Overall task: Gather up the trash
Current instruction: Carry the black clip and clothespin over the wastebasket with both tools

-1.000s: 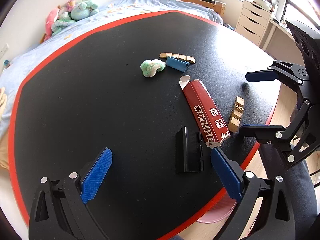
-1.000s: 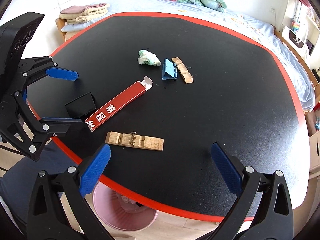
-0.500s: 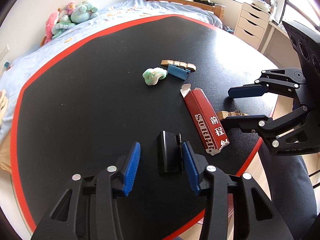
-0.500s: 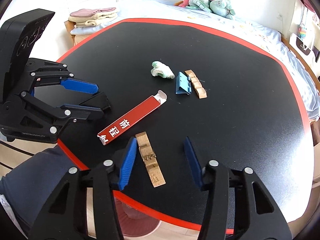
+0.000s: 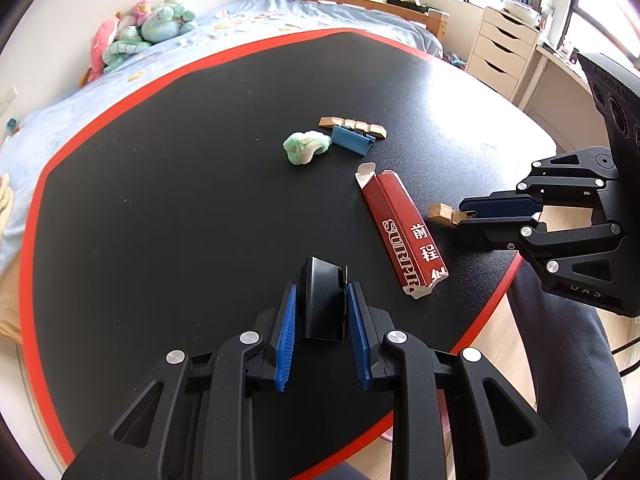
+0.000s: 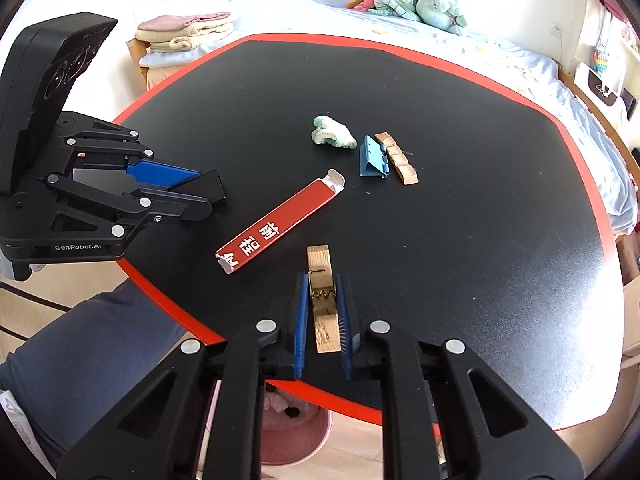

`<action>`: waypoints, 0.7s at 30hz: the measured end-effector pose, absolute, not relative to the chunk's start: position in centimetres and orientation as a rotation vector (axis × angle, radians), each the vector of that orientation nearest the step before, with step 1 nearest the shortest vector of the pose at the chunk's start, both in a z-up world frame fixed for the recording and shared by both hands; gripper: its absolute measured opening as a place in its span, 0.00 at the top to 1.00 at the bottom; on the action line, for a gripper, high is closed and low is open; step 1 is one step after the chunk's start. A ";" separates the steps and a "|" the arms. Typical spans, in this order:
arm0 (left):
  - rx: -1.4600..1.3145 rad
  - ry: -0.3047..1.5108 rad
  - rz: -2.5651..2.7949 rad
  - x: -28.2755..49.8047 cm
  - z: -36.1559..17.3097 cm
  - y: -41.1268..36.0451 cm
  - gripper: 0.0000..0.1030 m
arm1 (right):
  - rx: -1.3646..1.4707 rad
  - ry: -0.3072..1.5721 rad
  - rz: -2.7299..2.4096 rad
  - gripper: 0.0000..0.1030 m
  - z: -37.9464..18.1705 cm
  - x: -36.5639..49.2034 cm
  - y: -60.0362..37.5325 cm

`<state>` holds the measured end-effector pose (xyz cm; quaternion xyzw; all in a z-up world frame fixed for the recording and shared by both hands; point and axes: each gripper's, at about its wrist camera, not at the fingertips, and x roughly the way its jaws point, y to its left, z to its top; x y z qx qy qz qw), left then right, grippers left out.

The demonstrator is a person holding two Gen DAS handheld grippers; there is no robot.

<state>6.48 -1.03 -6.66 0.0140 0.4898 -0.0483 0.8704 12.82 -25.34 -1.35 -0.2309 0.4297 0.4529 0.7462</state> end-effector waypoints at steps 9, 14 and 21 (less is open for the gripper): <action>0.030 1.015 -0.126 5.6 -5.0 -1.3 0.76 | -0.450 0.936 0.957 0.87 0.6 12.3 -27.1; 0.028 0.998 -0.147 4.6 -3.9 -2.1 0.76 | -0.422 0.931 0.944 0.87 1.7 11.6 -28.3; 0.033 0.975 -0.198 2.7 -2.9 -3.9 0.76 | -0.380 0.925 0.937 0.87 2.9 9.5 -30.4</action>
